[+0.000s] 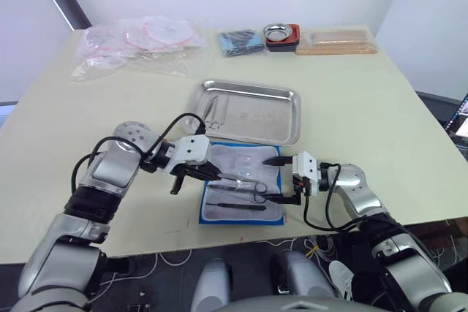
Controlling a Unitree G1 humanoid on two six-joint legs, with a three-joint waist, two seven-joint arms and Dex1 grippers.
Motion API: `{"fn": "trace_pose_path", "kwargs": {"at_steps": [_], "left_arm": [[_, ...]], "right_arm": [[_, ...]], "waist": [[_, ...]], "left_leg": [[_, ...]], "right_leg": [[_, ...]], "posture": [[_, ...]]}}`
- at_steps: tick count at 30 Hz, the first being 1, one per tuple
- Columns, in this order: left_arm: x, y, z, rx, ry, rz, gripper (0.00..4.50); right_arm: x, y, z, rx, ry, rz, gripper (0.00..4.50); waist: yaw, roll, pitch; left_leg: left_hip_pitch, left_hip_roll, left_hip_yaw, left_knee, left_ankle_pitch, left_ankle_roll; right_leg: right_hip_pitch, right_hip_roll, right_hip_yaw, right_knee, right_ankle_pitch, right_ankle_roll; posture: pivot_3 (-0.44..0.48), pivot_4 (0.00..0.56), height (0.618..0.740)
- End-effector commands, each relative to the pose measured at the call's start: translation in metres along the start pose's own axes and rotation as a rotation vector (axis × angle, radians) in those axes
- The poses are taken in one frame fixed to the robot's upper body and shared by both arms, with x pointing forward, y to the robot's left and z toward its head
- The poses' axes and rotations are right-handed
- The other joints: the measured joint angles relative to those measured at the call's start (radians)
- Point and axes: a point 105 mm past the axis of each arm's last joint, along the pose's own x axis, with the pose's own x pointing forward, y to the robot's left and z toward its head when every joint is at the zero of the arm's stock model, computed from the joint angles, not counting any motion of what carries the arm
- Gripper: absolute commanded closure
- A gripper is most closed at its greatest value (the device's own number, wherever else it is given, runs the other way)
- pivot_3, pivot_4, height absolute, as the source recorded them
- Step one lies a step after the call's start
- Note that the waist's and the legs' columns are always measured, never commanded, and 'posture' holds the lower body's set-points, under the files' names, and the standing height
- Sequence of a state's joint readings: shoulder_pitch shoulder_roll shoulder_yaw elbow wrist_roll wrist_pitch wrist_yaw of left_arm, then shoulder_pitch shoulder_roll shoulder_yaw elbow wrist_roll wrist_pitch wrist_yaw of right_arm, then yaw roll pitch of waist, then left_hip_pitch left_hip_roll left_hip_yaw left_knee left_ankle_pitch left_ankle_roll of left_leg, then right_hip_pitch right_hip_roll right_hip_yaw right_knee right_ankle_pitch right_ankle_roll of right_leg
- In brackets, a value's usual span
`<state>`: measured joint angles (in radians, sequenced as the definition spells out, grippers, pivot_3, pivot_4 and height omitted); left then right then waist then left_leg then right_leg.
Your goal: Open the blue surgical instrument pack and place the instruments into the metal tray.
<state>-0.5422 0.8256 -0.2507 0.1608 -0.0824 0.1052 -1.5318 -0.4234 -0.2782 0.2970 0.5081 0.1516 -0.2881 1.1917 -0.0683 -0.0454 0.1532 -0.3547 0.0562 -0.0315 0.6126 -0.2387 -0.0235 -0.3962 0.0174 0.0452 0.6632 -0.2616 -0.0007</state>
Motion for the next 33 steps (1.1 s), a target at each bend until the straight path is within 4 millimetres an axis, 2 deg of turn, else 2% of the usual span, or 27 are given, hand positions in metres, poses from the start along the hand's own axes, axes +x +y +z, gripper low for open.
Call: {"fn": "trace_pose_path", "kwargs": {"at_steps": [1,33], "left_arm": [[-0.009,-0.001,0.009,0.028,0.003,-0.002,4.41],[-0.051,-0.017,-0.003,-0.056,0.093,0.076,4.41]], "right_arm": [[0.0,0.036,-0.057,0.181,0.183,0.069,0.0],[0.002,0.037,-0.058,0.182,0.181,0.085,0.0]], "waist": [[0.0,0.0,0.0],[-0.001,0.0,0.0]], "left_leg": [[0.0,0.0,0.0,0.0,0.0,0.0],[0.001,0.001,0.0,0.0,0.0,0.0]], "right_leg": [[0.0,0.0,0.0,0.0,0.0,0.0],[0.0,-0.002,0.001,0.0,0.0,0.0]], "posture": [[0.0,0.15,0.74],[0.0,0.15,0.74]]}}
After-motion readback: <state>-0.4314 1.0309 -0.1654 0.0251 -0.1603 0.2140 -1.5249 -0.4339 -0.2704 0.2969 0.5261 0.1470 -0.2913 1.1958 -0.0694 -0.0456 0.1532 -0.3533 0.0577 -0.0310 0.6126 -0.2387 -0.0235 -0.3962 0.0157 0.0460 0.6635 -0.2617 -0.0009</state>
